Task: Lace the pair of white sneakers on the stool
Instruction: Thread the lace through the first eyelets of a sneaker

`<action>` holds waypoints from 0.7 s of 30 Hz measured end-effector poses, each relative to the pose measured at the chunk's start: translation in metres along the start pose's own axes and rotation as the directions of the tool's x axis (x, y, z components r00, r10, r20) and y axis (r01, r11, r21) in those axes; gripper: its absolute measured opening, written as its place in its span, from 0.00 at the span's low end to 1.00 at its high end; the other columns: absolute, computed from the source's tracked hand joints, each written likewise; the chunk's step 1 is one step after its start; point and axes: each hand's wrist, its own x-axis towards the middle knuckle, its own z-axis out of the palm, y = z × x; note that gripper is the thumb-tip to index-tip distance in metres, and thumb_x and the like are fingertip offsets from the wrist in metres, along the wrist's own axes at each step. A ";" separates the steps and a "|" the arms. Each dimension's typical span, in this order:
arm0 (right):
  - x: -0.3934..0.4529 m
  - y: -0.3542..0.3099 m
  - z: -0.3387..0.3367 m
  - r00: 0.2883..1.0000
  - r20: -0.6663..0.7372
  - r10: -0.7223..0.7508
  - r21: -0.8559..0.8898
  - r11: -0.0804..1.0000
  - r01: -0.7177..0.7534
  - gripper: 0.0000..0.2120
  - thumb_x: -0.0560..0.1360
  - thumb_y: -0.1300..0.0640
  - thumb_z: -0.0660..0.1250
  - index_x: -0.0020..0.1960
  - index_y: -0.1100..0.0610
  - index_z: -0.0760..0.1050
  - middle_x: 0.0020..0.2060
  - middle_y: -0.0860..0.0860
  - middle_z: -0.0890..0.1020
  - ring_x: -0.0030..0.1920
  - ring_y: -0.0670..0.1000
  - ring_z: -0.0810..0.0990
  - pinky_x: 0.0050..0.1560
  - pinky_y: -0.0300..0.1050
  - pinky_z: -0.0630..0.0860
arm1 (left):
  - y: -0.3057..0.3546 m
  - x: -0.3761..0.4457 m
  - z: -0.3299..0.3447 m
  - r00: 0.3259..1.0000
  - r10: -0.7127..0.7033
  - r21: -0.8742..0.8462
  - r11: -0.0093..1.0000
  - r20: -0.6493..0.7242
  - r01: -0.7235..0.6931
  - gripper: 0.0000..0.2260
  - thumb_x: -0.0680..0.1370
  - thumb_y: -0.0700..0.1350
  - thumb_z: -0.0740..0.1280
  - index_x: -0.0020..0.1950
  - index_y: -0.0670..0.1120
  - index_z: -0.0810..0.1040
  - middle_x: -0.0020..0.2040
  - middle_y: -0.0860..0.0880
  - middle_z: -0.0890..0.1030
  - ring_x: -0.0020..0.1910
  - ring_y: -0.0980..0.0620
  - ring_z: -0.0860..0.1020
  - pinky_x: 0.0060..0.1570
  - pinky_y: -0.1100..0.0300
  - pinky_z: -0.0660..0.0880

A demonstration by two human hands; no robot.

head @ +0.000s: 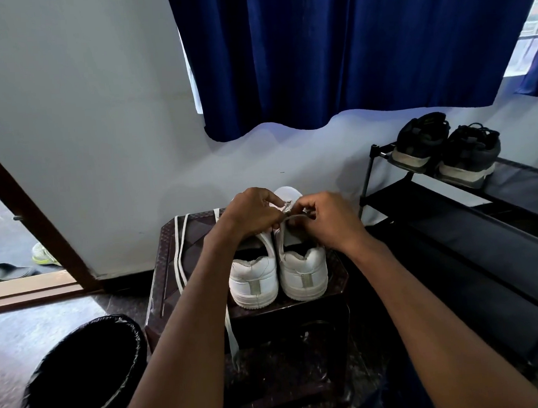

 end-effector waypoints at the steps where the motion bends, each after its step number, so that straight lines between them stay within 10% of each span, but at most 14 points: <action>1: 0.000 -0.004 0.000 0.999 -0.046 0.008 0.124 0.992 -0.002 0.06 0.73 0.51 0.77 0.41 0.43 0.81 0.29 0.41 0.78 0.31 0.40 0.74 0.36 0.42 0.72 | 0.000 0.000 0.000 1.000 0.004 -0.004 1.000 0.000 -0.004 0.08 0.73 0.46 0.72 0.51 0.53 0.84 0.33 0.52 0.85 0.36 0.52 0.85 0.44 0.60 0.79; 4: 0.000 -0.016 -0.009 0.990 -0.062 0.127 0.675 0.736 -0.052 0.07 0.83 0.60 0.66 0.47 0.53 0.75 0.42 0.48 0.82 0.30 0.41 0.70 0.32 0.36 0.68 | -0.001 -0.001 -0.001 1.000 0.017 0.011 1.000 0.000 -0.017 0.09 0.73 0.45 0.71 0.53 0.52 0.84 0.33 0.52 0.85 0.36 0.53 0.85 0.46 0.61 0.79; 7: 0.002 -0.015 -0.014 0.977 0.030 0.210 0.832 0.537 -0.141 0.08 0.86 0.59 0.61 0.47 0.54 0.70 0.37 0.54 0.82 0.26 0.45 0.63 0.25 0.38 0.60 | -0.001 -0.001 -0.001 1.000 0.020 0.000 1.000 0.007 -0.020 0.08 0.74 0.48 0.72 0.53 0.52 0.84 0.34 0.51 0.86 0.35 0.54 0.85 0.45 0.61 0.77; 11: 0.003 0.002 -0.007 0.993 -0.064 0.104 0.307 0.948 -0.079 0.08 0.77 0.47 0.72 0.50 0.48 0.76 0.28 0.46 0.75 0.27 0.46 0.68 0.30 0.42 0.66 | -0.001 -0.001 -0.001 1.000 0.023 -0.012 1.000 0.008 -0.023 0.08 0.74 0.51 0.75 0.52 0.52 0.84 0.34 0.51 0.86 0.34 0.53 0.84 0.40 0.63 0.76; 14: 0.004 0.007 -0.002 1.000 -0.020 -0.005 -0.029 1.000 0.004 0.13 0.68 0.41 0.77 0.52 0.40 0.83 0.34 0.38 0.83 0.34 0.41 0.79 0.39 0.42 0.78 | 0.000 -0.002 -0.001 1.000 0.006 -0.015 1.000 0.009 -0.006 0.08 0.74 0.47 0.74 0.52 0.52 0.84 0.34 0.50 0.86 0.35 0.52 0.85 0.37 0.63 0.74; 19: 0.005 0.001 -0.003 0.984 -0.159 0.082 0.368 0.930 -0.018 0.05 0.77 0.55 0.74 0.43 0.49 0.84 0.38 0.44 0.82 0.35 0.43 0.75 0.39 0.43 0.73 | -0.001 -0.002 -0.001 1.000 0.007 -0.016 1.000 0.000 -0.007 0.08 0.73 0.45 0.72 0.51 0.52 0.84 0.33 0.52 0.85 0.35 0.55 0.84 0.41 0.61 0.77; 21: 0.003 -0.008 -0.009 0.971 -0.093 0.220 0.734 0.674 -0.082 0.10 0.83 0.59 0.65 0.44 0.51 0.79 0.41 0.47 0.83 0.29 0.45 0.68 0.31 0.42 0.65 | -0.002 -0.001 -0.001 1.000 0.013 0.003 1.000 0.001 -0.013 0.09 0.73 0.47 0.72 0.52 0.53 0.85 0.35 0.52 0.85 0.38 0.54 0.85 0.44 0.60 0.79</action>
